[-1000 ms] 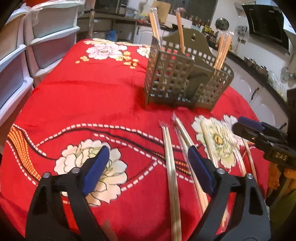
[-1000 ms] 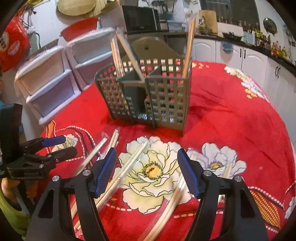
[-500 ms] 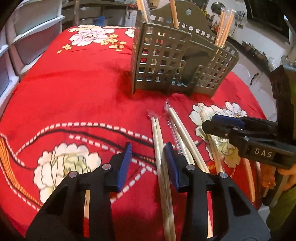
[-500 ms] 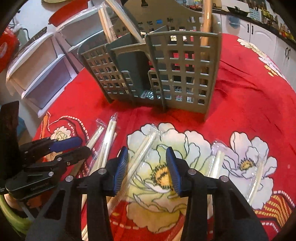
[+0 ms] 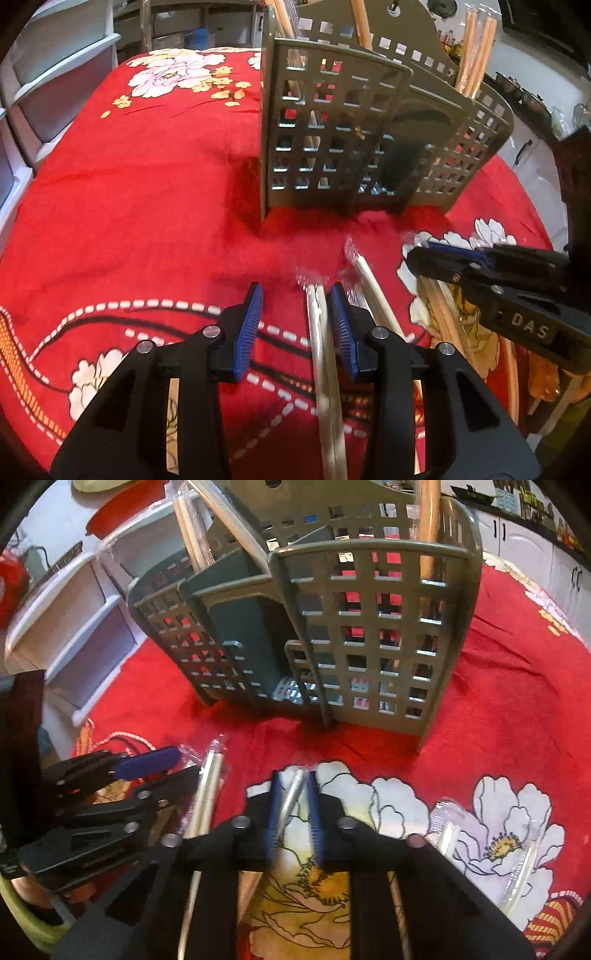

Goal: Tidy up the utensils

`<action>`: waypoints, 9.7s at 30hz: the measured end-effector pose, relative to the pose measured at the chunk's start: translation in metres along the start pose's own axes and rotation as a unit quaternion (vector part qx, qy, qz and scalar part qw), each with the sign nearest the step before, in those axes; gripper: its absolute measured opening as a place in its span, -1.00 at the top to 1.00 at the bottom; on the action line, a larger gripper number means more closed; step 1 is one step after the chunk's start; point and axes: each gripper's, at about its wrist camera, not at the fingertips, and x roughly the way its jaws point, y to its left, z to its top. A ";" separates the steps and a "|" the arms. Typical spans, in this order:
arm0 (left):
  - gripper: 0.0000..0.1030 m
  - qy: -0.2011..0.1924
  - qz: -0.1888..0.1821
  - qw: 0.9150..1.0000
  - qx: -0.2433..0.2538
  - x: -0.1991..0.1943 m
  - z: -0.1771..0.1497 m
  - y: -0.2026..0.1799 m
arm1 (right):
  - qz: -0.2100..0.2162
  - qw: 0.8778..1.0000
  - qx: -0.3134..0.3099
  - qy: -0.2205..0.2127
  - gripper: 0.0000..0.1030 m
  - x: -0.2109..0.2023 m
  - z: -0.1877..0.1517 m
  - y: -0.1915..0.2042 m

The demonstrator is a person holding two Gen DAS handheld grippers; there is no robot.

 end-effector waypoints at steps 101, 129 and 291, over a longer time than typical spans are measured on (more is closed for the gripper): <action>0.44 -0.265 -0.057 0.963 -0.017 -0.169 0.134 -0.026 | -0.020 0.918 -0.076 -0.389 0.89 -0.241 0.090 0.021; 0.44 0.010 -0.103 0.952 -0.288 0.001 0.007 0.126 | -0.044 0.899 -0.081 -0.429 0.89 -0.225 0.123 0.024; 0.38 0.019 -0.002 0.999 0.036 0.010 -0.004 -0.041 | -0.068 0.997 -0.021 0.009 0.17 -0.022 -0.023 -0.050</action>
